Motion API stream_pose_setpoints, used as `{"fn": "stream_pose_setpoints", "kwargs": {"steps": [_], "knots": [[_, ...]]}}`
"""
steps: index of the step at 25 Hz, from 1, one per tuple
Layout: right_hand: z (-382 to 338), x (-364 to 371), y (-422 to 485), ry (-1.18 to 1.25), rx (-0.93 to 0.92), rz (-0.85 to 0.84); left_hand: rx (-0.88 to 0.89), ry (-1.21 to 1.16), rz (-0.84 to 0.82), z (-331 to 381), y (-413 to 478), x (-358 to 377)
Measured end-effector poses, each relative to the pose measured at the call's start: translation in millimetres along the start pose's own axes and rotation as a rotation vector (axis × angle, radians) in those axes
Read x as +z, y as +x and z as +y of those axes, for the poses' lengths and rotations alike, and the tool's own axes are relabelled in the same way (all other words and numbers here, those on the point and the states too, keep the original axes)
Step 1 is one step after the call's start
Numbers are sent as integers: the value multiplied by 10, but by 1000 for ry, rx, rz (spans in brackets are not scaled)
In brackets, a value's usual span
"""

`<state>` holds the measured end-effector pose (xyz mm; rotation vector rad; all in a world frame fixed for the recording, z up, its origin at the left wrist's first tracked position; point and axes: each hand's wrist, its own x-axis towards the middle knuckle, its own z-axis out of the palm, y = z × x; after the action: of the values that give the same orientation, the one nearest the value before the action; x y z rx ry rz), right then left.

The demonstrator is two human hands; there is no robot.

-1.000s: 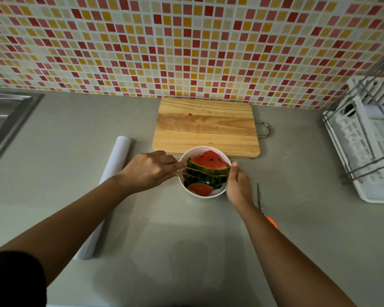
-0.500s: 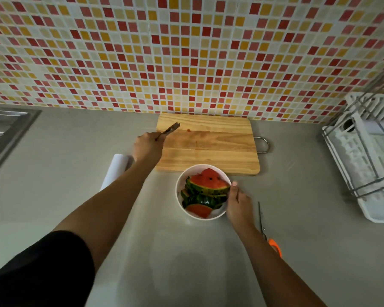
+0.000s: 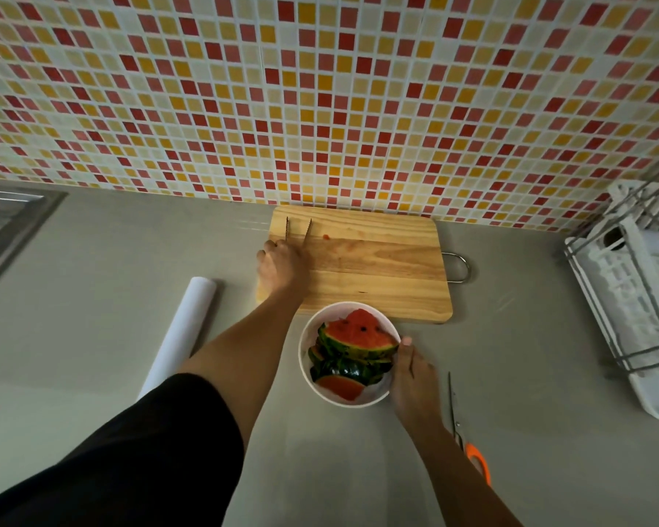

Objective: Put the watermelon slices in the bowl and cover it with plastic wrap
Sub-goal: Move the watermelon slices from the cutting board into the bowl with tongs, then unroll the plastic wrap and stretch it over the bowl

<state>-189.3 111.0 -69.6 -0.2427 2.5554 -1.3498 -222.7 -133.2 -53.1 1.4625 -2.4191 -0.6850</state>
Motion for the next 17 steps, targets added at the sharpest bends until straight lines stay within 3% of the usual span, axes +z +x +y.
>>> {"fn": "stream_pose_setpoints", "kwargs": {"steps": [4, 7, 13, 17], "knots": [[-21, -13, -5, 9, 12, -2, 45, 53, -27, -10, 0, -68], [-21, -29, 3, -13, 34, -43, 83, -233, -10, -120, -189, -281], [-125, -74, 9, -22, 45, -74, -58, -686, -574, -638, -1256, -616], [-145, -56, -158, -21, 43, -88, -96, -705, -598, -696, -1465, -817]]}}
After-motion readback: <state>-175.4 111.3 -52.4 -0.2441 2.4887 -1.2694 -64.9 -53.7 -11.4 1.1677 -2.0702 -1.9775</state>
